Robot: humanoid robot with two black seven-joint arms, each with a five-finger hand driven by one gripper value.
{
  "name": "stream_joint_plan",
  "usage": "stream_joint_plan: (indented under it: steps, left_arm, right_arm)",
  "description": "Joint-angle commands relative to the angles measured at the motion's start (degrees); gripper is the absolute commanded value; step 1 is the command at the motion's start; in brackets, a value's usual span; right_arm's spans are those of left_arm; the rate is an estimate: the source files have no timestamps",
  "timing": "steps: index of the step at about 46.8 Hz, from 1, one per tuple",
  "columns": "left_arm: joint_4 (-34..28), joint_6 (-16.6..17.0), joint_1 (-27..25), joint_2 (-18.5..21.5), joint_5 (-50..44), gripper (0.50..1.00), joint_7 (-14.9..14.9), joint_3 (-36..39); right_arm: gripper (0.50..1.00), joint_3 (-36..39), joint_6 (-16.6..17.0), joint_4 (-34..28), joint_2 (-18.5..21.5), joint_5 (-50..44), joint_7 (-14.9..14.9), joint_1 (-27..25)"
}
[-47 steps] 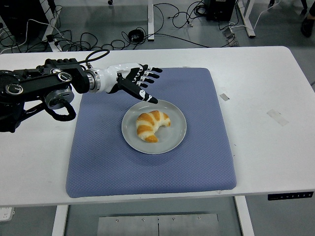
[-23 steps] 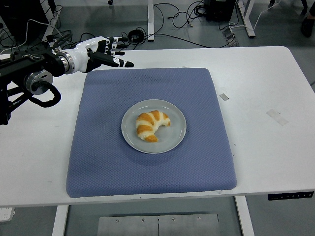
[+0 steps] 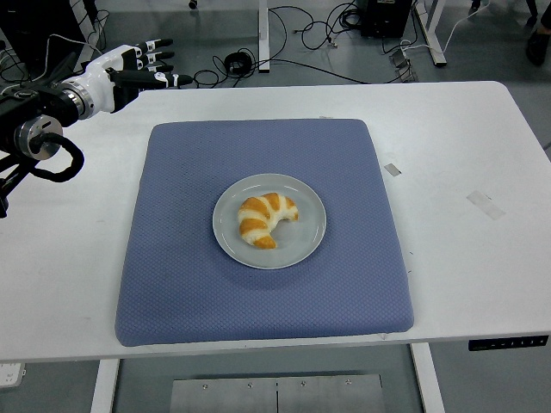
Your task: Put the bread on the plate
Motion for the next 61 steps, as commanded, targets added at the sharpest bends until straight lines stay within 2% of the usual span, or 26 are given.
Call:
stream_joint_plan:
  steps: [1, 61]
  left_arm:
    - [0.6, 0.0, 0.3, -0.1, 0.0, 0.961, 0.0, -0.7]
    - [0.8, 0.1, 1.0, 0.0, -0.2, 0.961, 0.0, -4.7]
  right_arm:
    - [1.000, 0.0, 0.0, 0.0, 0.0, 0.0, 0.0, 0.0]
    - [1.000, 0.0, 0.0, 0.3, 0.0, 0.0, 0.0, 0.0]
